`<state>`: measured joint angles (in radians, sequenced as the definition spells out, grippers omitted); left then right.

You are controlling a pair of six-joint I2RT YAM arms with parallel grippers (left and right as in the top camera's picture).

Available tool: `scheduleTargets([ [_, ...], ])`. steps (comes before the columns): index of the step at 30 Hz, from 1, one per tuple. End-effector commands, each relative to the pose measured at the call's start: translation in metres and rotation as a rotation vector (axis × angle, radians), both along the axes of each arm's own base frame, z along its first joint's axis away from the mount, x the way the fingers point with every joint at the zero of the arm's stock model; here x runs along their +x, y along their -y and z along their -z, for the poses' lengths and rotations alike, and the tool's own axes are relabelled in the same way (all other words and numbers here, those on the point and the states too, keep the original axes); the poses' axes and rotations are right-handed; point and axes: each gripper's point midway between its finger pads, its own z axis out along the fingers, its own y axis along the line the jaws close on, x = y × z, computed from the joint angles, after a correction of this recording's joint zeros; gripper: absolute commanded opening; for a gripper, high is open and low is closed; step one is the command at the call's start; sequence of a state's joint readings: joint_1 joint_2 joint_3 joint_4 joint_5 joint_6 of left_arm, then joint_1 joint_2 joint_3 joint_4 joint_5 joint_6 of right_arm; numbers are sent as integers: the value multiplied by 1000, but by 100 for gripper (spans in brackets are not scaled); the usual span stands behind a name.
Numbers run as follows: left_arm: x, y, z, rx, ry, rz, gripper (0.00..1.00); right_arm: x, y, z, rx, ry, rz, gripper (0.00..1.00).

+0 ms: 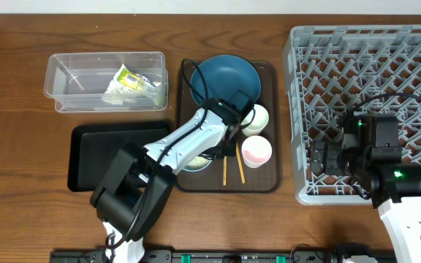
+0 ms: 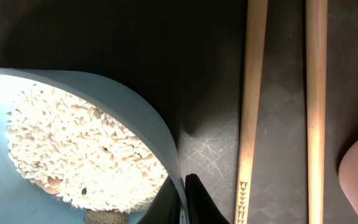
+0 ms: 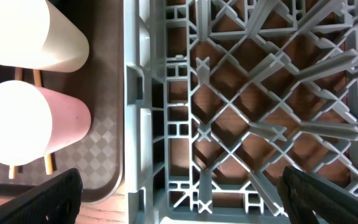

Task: Sort waste into correct bins and load items into the dishwasher rack
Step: 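Grip the light-blue bowl rim and lift it toward the black tray, then tilt the bowl over the black tray to dump the rice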

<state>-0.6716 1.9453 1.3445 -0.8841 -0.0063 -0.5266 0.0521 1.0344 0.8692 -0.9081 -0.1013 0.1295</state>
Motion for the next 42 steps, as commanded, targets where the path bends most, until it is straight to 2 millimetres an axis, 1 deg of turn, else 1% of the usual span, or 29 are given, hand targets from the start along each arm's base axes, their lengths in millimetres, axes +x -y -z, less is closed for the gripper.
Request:
scheduleTargets([
  [1, -1, -1, 0, 4, 0, 2, 6, 3, -3, -6, 10, 11, 1, 99],
  [4, 1, 1, -12, -15, 30, 4, 6, 3, -3, -6, 10, 11, 1, 99],
  [6, 3, 2, -25, -39, 59, 4, 6, 3, -3, -6, 10, 12, 1, 99],
  [12, 11, 0, -74, -122, 172, 16, 6, 3, -3, -6, 10, 10, 1, 99],
  [15, 14, -13, -94, -143, 207, -13, 6, 3, -3, -6, 9, 11, 1, 99],
  [19, 14, -42, -109, -144, 203, -88, 6, 3, -3, -6, 9, 12, 1, 99],
  [22, 15, -60, -114, -179, 174, -148, 6, 3, -2, -6, 9, 12, 1, 99],
  [25, 18, -69, -115, -264, 125, -152, 6, 3, -2, -6, 9, 12, 1, 99],
  [29, 24, -90, -115, -347, 88, -200, 6, 3, -2, -6, 9, 11, 2, 99],
  [34, 25, -112, -111, -485, 43, -254, 6, 3, -2, -6, 8, 12, 2, 99],
  [37, 23, -126, -103, -573, 24, -285, 6, 4, -2, -6, 7, 13, 3, 99],
  [40, 19, -136, -97, -681, 17, -305, 6, 3, -2, -6, 7, 12, 3, 99],
  [42, 18, -141, -97, -778, 29, -315, 6, 3, -2, -6, 7, 11, 3, 99],
])
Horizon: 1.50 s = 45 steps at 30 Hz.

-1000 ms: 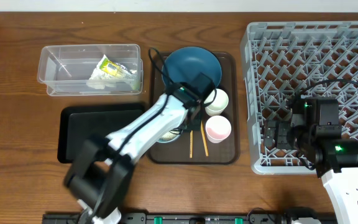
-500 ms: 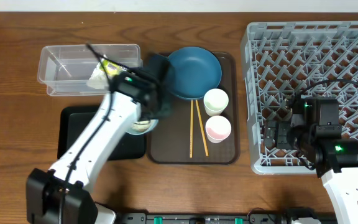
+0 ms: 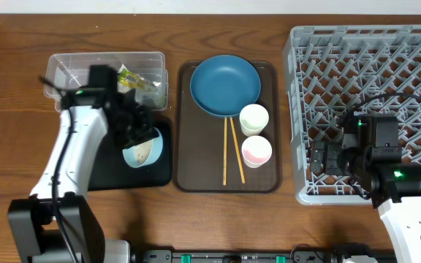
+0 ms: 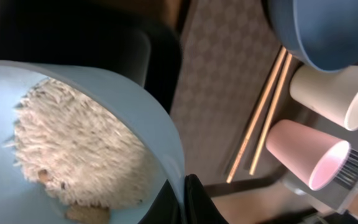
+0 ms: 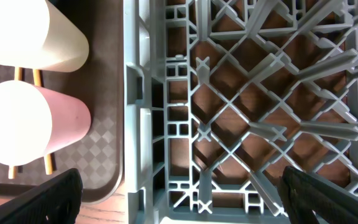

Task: Sort waste into correct bins and load items into the dishwasher rack
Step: 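Tilt the bowl over the black tray to dump the rice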

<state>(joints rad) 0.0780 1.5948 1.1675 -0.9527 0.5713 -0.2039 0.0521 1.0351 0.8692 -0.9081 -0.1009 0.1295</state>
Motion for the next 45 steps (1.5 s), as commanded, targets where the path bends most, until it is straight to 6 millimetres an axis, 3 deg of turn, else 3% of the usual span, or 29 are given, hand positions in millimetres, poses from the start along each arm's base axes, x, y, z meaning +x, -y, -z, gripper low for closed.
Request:
scheduleTargets([
  [1, -2, 7, -16, -233, 96, 42, 6, 3, -2, -6, 7, 13, 3, 99],
  [11, -5, -24, -47, -614, 357, -57, 6, 3, -2, -6, 7, 12, 3, 99],
  [20, -15, -53, -50, -754, 404, -240, 6, 3, -2, -6, 7, 12, 3, 99],
  [27, -12, -68, -73, -912, 408, -371, 6, 3, -2, -6, 7, 9, 3, 99],
  [31, -12, -70, -72, -912, 397, -385, 6, 3, -2, -6, 7, 9, 3, 99],
  [35, -12, -72, -55, -818, 372, -371, 6, 2, -2, -5, 7, 8, 3, 99],
  [39, -9, -72, -72, -898, 436, -362, 6, 2, -2, -6, 7, 8, 3, 99],
  [43, -10, -77, -49, -800, 331, -406, 6, 3, -2, -6, 7, 9, 3, 99],
  [45, -9, -76, -57, -841, 349, -406, 6, 2, -2, -6, 7, 8, 3, 99],
])
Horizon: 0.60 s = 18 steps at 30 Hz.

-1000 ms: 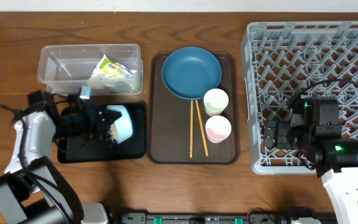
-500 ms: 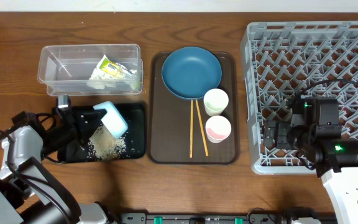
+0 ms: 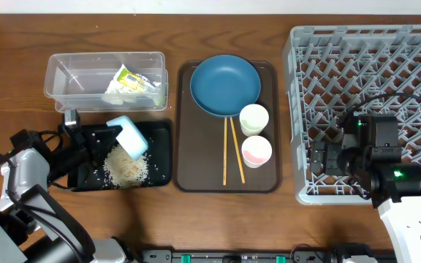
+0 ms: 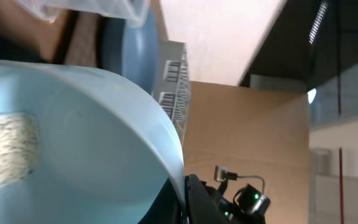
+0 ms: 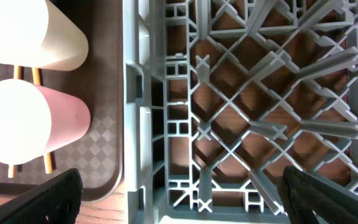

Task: Sort waste into correct bins and load items into the dishwasher rack
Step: 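Tilt the bowl over the black tray to dump the rice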

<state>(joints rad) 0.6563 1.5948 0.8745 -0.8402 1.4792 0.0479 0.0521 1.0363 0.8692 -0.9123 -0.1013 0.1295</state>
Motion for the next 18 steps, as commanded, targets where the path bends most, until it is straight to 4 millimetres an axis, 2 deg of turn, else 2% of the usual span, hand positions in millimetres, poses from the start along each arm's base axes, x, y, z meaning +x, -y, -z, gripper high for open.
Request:
scheduleTargets([
  [1, 0, -1, -14, -50, 48, -12, 6, 3, -2, -6, 7, 13, 3, 99],
  [3, 1, -2, -17, -45, 81, -14, 6, 3, -2, -6, 7, 11, 3, 99],
  [6, 0, -6, 1, -8, -44, -27, 6, 2, -2, -6, 7, 10, 3, 99],
  [8, 2, -4, -16, -37, 85, -17, 6, 2, -2, -6, 7, 10, 3, 99],
  [9, 2, -3, -18, -37, 103, -16, 6, 2, -2, -6, 7, 9, 3, 99],
  [12, 2, -6, -9, -4, 63, -21, 6, 2, -2, -6, 7, 10, 3, 99],
  [15, 3, -6, -19, -33, 111, -20, 6, 2, -2, -6, 7, 9, 3, 99],
  [18, 5, -7, -14, 9, 118, -16, 6, 2, -2, -6, 7, 10, 3, 99],
])
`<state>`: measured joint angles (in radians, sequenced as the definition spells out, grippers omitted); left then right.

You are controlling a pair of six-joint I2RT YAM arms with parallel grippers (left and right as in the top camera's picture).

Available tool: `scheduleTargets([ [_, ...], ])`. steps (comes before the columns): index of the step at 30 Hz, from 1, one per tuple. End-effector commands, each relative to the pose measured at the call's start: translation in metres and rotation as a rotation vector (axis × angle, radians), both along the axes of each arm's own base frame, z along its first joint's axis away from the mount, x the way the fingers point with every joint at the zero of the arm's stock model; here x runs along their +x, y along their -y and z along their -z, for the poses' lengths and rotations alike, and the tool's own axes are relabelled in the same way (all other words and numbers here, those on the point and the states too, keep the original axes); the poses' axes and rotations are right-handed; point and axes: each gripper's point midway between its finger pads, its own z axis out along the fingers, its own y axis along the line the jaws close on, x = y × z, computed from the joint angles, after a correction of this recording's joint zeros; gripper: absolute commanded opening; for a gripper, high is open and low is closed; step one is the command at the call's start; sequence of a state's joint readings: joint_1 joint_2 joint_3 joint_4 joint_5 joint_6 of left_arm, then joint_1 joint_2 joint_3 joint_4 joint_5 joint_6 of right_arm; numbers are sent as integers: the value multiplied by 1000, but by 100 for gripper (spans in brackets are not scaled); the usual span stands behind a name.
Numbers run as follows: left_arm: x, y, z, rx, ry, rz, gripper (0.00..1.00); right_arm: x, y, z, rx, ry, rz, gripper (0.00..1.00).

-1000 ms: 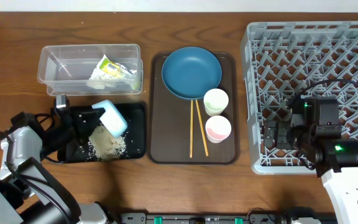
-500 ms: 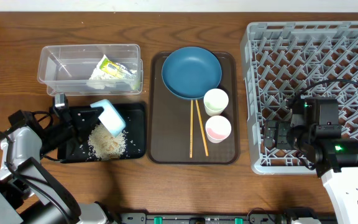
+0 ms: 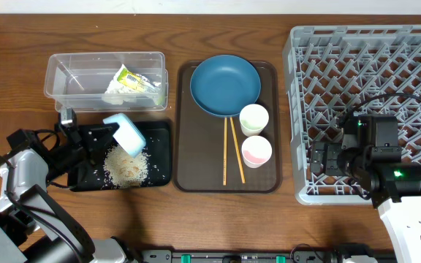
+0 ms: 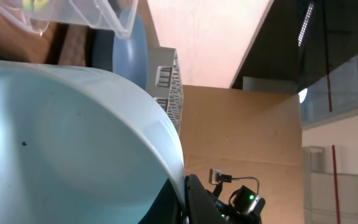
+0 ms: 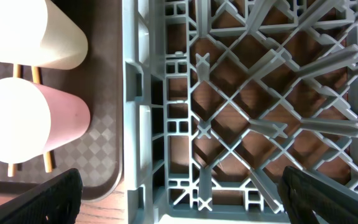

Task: Sort waste into correct bins and load items into the dishwasher rack
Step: 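Tilt the bowl over the black tray to dump the rice, then set the empty bowl back on the brown tray with the left gripper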

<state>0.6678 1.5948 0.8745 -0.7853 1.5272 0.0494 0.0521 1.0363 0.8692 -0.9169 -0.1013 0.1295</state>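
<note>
My left gripper (image 3: 97, 136) is shut on the rim of a light blue bowl (image 3: 125, 134), held tipped on its side over the black bin (image 3: 86, 150). A pile of white rice (image 3: 126, 165) lies in that bin. In the left wrist view the bowl (image 4: 73, 143) fills the frame, bare inside but for a few specks. My right gripper (image 5: 179, 199) hangs open over the near-left corner of the grey dishwasher rack (image 3: 371, 109), with nothing in it.
A brown tray (image 3: 196, 164) holds a blue plate (image 3: 225, 84), a cream cup (image 3: 253, 118), a pink cup (image 3: 256, 151) and two chopsticks (image 3: 225, 153). A clear bin (image 3: 71, 77) behind the black one holds a yellow-green wrapper (image 3: 130, 82).
The last rice seen inside the bowl is gone and its inside now shows bare. The bowl sits slightly higher over the black bin. The right arm has not moved.
My left gripper was shut on the rim of the rice-filled bowl on the brown tray. Then it held the bowl, still full, over the black bin. Then the bowl was tipped, with rice piled in the bin. Now the bowl is empty.
</note>
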Motion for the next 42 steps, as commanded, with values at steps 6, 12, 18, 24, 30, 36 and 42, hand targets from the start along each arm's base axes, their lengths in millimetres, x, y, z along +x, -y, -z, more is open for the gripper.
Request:
scheduleTargets([
  [6, 1, -3, -9, -4, 51, -10, 6, 3, -2, -6, 7, 12, 3, 99],
  [12, 2, -5, -11, -16, 56, -15, 6, 3, -2, -6, 7, 13, 3, 99],
  [18, 3, -6, -7, -4, 37, -17, 6, 3, -2, -6, 7, 11, 3, 99],
  [24, 3, -3, -12, -3, 70, -4, 6, 3, -2, -6, 7, 11, 3, 99],
  [30, 1, 9, -15, 53, 71, 28, 6, 3, -2, -6, 7, 11, 3, 99],
  [36, -1, 40, -8, 299, 4, 118, 6, 3, -2, -6, 7, 12, 3, 99],
  [42, 1, 89, -9, 568, 37, 235, 6, 3, -2, -6, 7, 14, 3, 99],
])
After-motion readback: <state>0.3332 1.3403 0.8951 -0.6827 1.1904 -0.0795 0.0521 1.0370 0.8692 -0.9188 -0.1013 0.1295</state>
